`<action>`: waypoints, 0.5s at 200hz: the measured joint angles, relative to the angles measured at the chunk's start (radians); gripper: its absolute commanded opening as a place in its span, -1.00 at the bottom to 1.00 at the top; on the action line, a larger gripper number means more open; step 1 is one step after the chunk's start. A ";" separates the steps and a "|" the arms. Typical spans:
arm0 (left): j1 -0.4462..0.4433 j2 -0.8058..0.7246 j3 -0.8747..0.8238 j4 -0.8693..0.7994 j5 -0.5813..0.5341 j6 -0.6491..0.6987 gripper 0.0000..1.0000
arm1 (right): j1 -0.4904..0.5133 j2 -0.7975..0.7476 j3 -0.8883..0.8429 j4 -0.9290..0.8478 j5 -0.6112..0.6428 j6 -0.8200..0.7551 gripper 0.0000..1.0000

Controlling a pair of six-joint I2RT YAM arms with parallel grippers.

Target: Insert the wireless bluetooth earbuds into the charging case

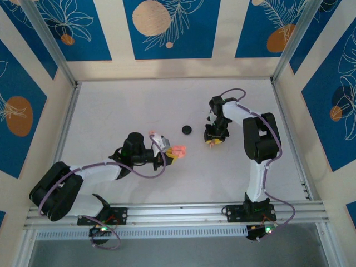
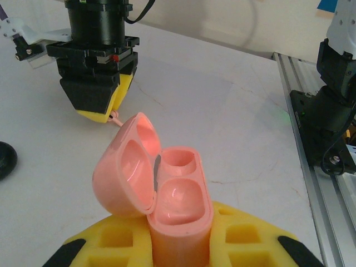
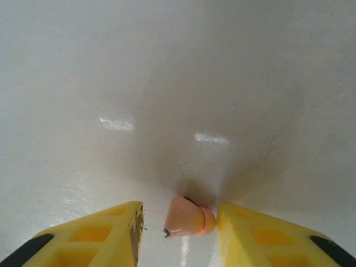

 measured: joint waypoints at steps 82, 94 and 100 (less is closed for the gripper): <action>0.000 -0.002 0.000 -0.011 0.000 0.004 -0.76 | 0.002 0.012 0.000 -0.004 0.025 0.007 -0.47; 0.000 -0.003 0.000 -0.011 0.000 0.006 -0.76 | 0.003 0.012 0.000 -0.004 0.027 0.007 -0.48; 0.000 -0.003 0.000 -0.011 0.000 0.007 -0.76 | 0.003 0.012 0.000 -0.004 0.029 0.007 -0.48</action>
